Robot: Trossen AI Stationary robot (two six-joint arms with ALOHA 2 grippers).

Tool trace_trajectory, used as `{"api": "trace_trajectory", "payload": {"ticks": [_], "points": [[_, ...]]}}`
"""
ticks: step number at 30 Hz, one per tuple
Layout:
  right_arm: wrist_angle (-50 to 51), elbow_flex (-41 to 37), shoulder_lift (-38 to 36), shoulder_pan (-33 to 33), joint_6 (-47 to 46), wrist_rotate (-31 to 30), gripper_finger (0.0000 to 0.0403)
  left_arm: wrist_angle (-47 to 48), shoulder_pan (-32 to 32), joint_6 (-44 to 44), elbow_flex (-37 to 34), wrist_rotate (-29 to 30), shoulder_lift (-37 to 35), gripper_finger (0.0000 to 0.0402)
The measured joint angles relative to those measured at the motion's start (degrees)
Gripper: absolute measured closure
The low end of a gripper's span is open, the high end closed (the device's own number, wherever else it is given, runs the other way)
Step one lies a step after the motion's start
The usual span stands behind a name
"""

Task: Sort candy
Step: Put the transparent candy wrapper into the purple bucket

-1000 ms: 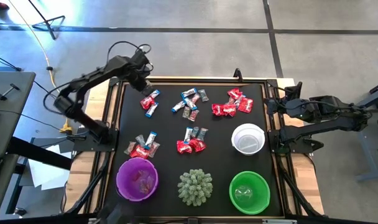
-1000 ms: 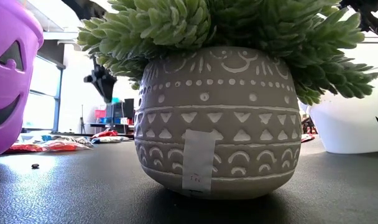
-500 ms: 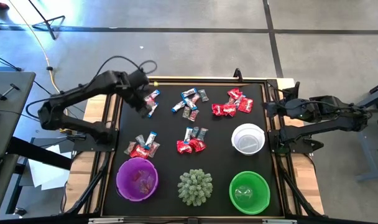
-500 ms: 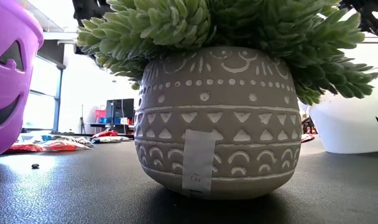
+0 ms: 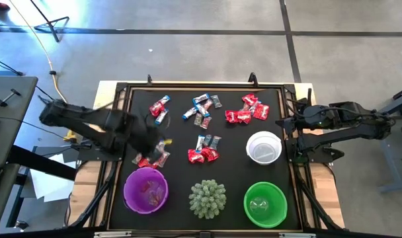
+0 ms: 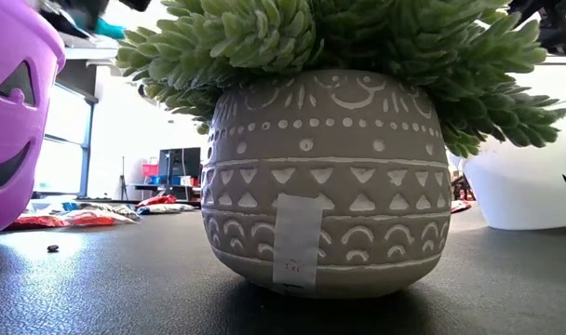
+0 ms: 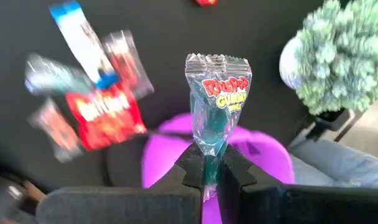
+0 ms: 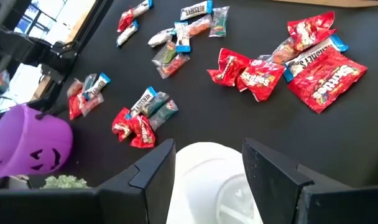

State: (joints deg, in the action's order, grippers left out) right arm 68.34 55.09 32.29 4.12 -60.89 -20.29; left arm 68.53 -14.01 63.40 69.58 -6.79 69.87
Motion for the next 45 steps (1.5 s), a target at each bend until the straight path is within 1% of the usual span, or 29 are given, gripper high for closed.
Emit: {"api": "trace_trajectory", "payload": {"ticks": [4,8,10,14,16,21,28,30,32,36,40,43,45], "points": [[0.02,0.00,0.00,0.00,2.07,0.02,0.0220,-0.42,-8.69,10.47,0.00,3.43,1.65,0.0396],[0.02,0.00,0.00,0.00,3.11,0.00,0.0220,-1.48,-14.56,18.32,0.00,5.94,3.41,0.0396],[0.02,0.00,0.00,0.00,3.49,0.00,0.0220,-2.63,-16.42,21.00,0.00,5.83,4.48,0.0396],[0.08,0.00,0.00,0.00,3.92,-0.02,0.0220,-4.22,-18.82,23.58,0.00,2.27,6.65,0.0384],[0.10,0.00,0.00,0.00,4.79,-0.03,0.0220,-5.50,-19.83,23.47,0.00,1.16,7.84,0.0374],[0.17,0.00,0.00,0.00,5.88,-0.04,0.0220,-6.71,-21.00,19.98,0.00,1.56,9.93,0.0344],[1.49,0.00,0.00,0.00,5.89,-0.09,0.0220,-7.31,-20.97,18.55,0.00,1.87,10.49,0.0308],[2.03,0.00,0.00,0.00,5.90,-0.11,0.0220,-8.86,-20.91,18.26,0.00,1.88,10.48,0.0302],[2.53,0.00,0.00,0.00,5.90,-0.12,0.0220,-10.51,-20.91,16.07,0.24,1.81,10.19,0.0300],[2.68,0.00,0.00,0.00,5.90,-0.32,0.0220,-11.60,-19.66,12.41,2.92,1.73,9.02,0.0304],[3.06,0.00,0.00,0.00,6.08,-1.29,0.0220,-10.21,-17.65,8.38,6.40,5.42,7.79,0.0310],[3.37,0.00,0.00,0.00,6.98,-2.11,0.0220,-4.79,-15.37,5.78,8.25,9.03,7.05,0.0313],[3.45,0.00,0.00,0.00,6.98,-2.54,0.0220,1.15,-13.19,4.97,8.86,11.87,6.88,0.0314]]}}
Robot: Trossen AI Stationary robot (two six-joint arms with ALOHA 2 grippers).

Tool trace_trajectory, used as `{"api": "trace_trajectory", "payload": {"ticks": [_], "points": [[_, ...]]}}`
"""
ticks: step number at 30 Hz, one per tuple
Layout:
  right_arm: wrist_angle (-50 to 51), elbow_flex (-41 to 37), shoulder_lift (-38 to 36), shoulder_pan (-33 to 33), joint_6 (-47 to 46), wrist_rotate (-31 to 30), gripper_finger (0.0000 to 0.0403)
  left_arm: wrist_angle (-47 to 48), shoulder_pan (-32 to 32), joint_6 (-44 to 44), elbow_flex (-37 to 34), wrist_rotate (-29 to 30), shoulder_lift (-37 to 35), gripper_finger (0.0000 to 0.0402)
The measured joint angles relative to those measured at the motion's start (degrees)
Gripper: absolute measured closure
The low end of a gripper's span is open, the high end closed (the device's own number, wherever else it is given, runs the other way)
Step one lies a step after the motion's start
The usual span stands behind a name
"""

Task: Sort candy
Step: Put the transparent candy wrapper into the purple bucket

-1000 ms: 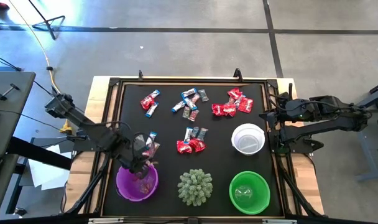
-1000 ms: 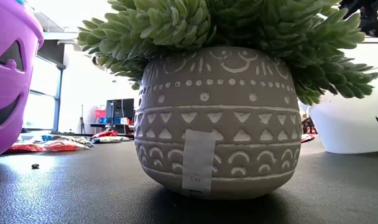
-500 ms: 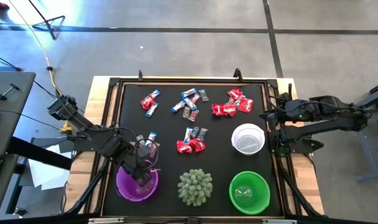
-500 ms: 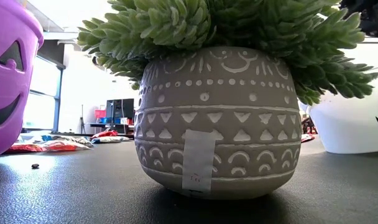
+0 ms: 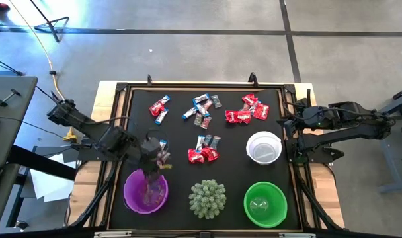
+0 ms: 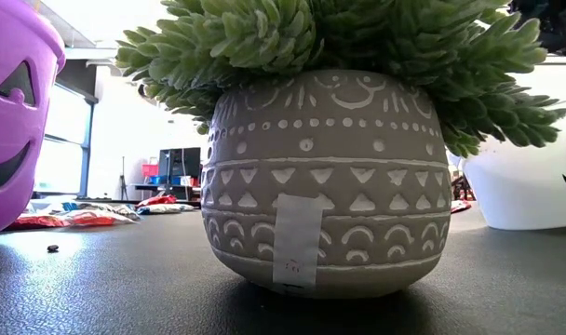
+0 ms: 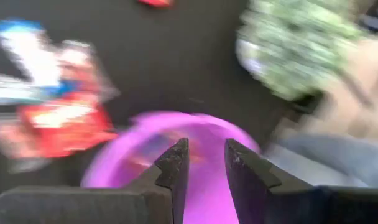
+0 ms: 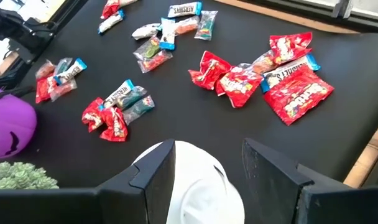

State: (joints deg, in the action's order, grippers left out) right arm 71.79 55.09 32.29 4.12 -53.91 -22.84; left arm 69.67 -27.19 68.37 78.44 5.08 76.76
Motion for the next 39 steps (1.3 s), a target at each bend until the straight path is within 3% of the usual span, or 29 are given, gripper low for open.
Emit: {"api": "trace_trajectory", "payload": {"ticks": [5,10,15,20,23,28,33,39], "points": [[0.00,0.00,0.00,0.00,0.00,-1.26,0.0220,11.98,6.20,-3.93,-0.22,4.47,-0.25,0.0314],[0.00,0.00,0.00,0.00,-0.46,-3.41,0.0220,9.71,13.06,-16.55,-2.77,7.93,-0.21,0.0314],[0.00,0.00,0.00,0.00,-3.37,-4.78,0.0220,4.76,22.05,-30.97,-7.64,2.32,-0.17,0.0314],[0.00,0.00,0.00,0.00,-4.52,-4.78,0.0220,-1.69,29.84,-37.30,-13.18,-3.10,-0.18,0.0314],[0.10,0.00,0.00,0.00,-4.07,-4.80,0.0220,-5.75,32.67,-35.96,-16.23,-4.02,-0.16,0.0314],[2.17,0.00,0.00,0.00,-2.64,-4.58,0.0220,-7.33,34.63,-24.56,-20.24,-3.07,-0.16,0.0314],[5.05,0.00,0.00,0.00,0.05,-3.25,0.0220,-6.52,32.24,-17.74,-22.45,-6.73,-0.16,0.0314],[8.63,0.00,0.00,0.00,1.48,-2.18,0.0220,-6.54,30.37,-8.61,-22.56,-6.97,-0.16,0.0313]]}}
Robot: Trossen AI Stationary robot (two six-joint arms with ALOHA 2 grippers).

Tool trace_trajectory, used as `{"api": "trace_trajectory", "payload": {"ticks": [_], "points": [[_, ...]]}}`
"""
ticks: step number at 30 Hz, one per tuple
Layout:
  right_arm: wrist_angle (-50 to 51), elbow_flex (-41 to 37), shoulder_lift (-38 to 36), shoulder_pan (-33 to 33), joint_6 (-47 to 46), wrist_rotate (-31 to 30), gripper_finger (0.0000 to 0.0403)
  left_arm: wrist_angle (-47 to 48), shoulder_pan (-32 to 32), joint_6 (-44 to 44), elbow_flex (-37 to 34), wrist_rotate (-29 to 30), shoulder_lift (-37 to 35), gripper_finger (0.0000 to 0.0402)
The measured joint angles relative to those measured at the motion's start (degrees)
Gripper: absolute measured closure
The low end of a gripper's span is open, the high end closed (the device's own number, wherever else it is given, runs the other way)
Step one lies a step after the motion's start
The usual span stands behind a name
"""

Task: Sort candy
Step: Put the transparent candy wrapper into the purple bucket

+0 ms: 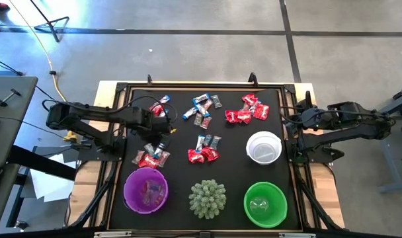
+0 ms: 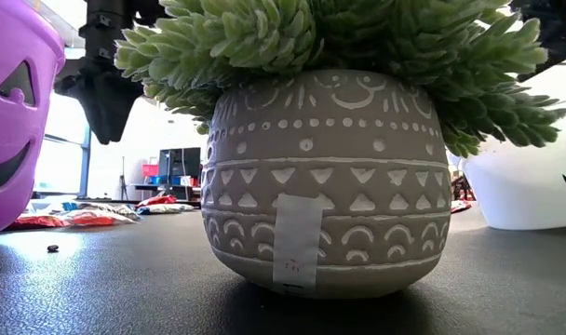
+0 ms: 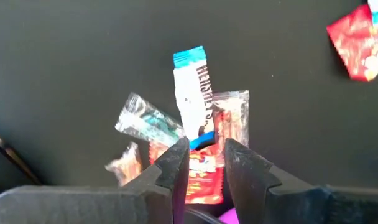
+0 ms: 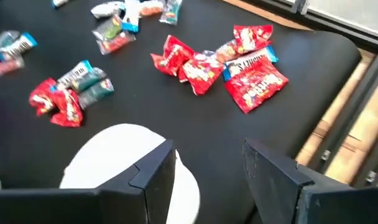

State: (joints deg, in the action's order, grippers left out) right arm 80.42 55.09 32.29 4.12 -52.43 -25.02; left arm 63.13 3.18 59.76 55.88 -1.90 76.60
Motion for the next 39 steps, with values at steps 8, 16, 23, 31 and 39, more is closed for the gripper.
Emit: {"api": "trace_trajectory", "payload": {"ticks": [8,16,23,31,39], "points": [[1.06,0.00,0.00,0.00,3.47,0.04,0.0220,-0.04,-1.13,4.53,0.00,1.10,0.00,0.0286],[1.08,0.00,0.00,0.00,3.48,0.07,0.0220,0.18,-1.40,12.08,0.00,6.02,0.00,0.0257],[1.08,0.00,-0.02,0.00,4.44,-0.08,0.0220,1.72,-3.66,28.24,0.02,8.88,1.36,0.0254],[1.14,0.00,-0.02,0.00,5.21,-0.84,0.0220,4.05,-6.01,33.92,0.02,8.70,6.45,0.0256],[1.24,0.00,-0.02,0.00,6.43,-0.96,0.0220,3.07,-6.11,37.64,0.02,5.13,13.01,0.0256]]}}
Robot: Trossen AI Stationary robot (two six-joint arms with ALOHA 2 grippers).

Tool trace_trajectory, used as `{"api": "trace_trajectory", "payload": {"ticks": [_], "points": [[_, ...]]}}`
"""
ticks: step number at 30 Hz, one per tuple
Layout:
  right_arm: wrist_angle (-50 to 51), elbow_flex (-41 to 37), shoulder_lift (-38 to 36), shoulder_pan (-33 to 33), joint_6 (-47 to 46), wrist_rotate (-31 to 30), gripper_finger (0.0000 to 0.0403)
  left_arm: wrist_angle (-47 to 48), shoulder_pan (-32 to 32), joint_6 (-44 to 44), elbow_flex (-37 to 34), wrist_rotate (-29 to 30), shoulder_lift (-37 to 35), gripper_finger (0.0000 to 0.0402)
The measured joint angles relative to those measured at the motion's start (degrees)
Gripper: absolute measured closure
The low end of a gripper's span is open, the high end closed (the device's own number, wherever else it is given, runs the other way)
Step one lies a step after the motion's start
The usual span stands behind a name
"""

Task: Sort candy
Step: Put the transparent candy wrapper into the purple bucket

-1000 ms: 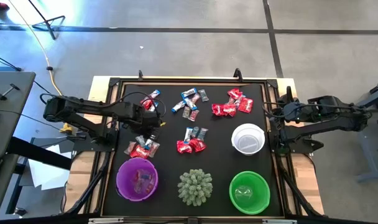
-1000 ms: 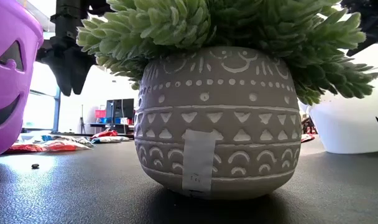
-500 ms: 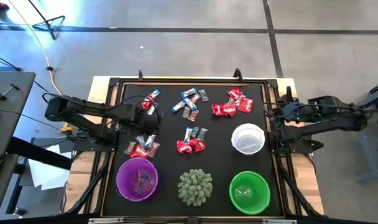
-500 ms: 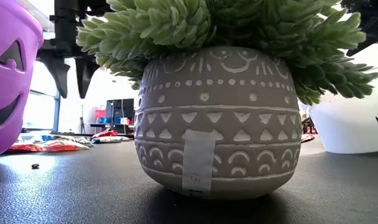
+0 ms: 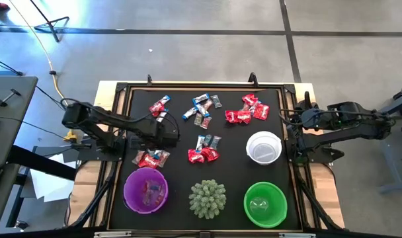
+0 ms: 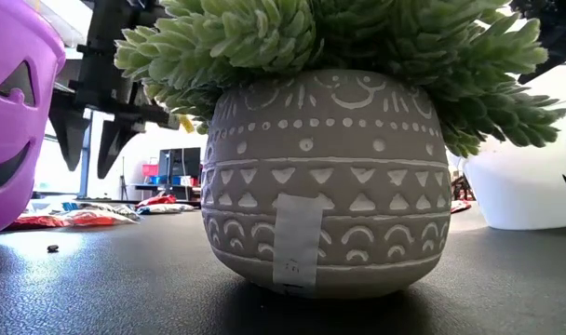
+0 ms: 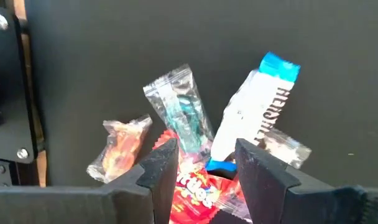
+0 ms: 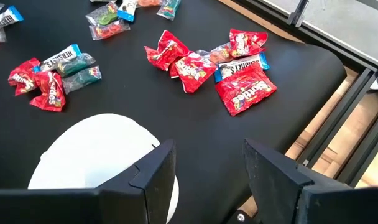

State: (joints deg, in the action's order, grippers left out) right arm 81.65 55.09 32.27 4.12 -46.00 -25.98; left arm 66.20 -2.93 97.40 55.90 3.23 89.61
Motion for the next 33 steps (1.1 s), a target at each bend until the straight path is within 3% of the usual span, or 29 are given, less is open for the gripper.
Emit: {"api": "trace_trajectory", "payload": {"ticks": [11,20,28,33], "points": [[0.06,0.00,0.00,0.00,1.30,-0.02,0.0220,3.79,-0.18,1.58,-0.03,-0.42,3.43,0.0257],[0.84,0.00,0.00,0.00,1.51,-0.26,0.0220,-5.70,-0.18,4.80,-6.70,-4.13,3.41,0.0257],[0.91,0.00,0.00,0.00,1.26,-0.35,0.0220,-11.17,0.38,5.23,-9.54,-1.47,3.04,0.0257],[0.91,0.00,0.00,0.00,0.96,-0.35,0.0220,-12.72,0.38,4.49,-10.05,-1.47,2.94,0.0288]]}}
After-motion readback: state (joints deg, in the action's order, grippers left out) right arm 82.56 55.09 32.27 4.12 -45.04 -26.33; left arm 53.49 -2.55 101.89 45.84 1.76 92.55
